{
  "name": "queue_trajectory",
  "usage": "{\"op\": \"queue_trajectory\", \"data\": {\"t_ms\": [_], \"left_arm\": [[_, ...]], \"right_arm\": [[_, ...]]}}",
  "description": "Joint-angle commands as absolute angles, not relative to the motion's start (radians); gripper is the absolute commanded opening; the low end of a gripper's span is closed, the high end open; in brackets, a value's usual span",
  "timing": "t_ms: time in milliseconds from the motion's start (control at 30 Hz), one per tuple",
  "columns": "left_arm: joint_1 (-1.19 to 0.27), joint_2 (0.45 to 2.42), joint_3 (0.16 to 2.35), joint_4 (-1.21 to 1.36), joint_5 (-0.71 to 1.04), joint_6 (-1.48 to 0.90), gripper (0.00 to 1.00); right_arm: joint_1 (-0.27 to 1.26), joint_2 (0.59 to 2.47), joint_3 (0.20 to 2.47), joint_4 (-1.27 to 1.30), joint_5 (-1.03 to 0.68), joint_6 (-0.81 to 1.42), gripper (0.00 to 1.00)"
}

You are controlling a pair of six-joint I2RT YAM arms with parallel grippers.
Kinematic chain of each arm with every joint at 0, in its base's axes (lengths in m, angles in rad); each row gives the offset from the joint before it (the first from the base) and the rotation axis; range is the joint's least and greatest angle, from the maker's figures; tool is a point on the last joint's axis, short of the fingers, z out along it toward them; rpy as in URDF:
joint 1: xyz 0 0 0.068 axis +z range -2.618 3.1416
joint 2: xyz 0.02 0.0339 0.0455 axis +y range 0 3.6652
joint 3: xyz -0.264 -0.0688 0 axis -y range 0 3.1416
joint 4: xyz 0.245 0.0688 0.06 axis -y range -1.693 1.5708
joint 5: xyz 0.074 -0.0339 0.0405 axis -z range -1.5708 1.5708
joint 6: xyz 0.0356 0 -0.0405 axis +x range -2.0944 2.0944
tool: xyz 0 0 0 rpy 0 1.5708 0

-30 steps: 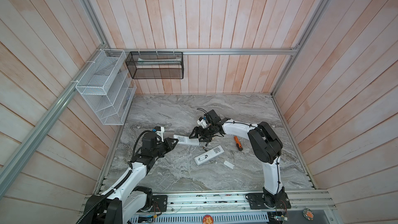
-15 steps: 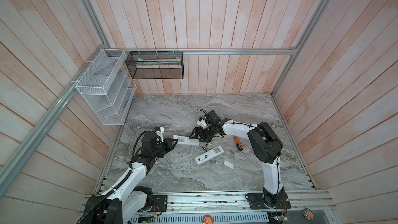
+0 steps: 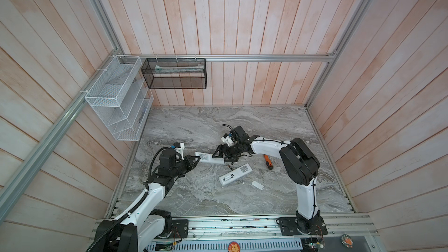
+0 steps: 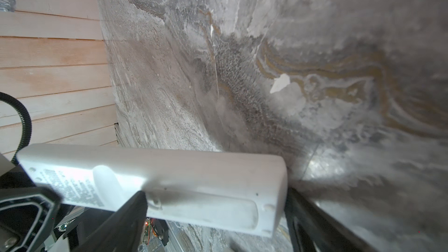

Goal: Unload the batteries from the remote control
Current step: 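Slide the battery cover off the remote with the right gripper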

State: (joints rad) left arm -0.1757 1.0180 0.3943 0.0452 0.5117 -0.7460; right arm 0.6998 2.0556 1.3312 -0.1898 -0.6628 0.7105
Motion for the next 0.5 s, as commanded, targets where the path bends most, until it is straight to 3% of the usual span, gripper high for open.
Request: {"op": "queue_trajectory", "data": {"t_ms": [0,467], "left_arm": [[-0.181,1.01,0.379,0.038,0.512,-0.721,0.13],[-0.181,1.007,0.396,0.029,0.506,-0.712,0.13]], "right_arm": [[0.739,2.068,1.337,-0.233,-0.654,0.701,0.89],[0.736,2.067,1.349,-0.365,-0.523,0.635,0.8]]}}
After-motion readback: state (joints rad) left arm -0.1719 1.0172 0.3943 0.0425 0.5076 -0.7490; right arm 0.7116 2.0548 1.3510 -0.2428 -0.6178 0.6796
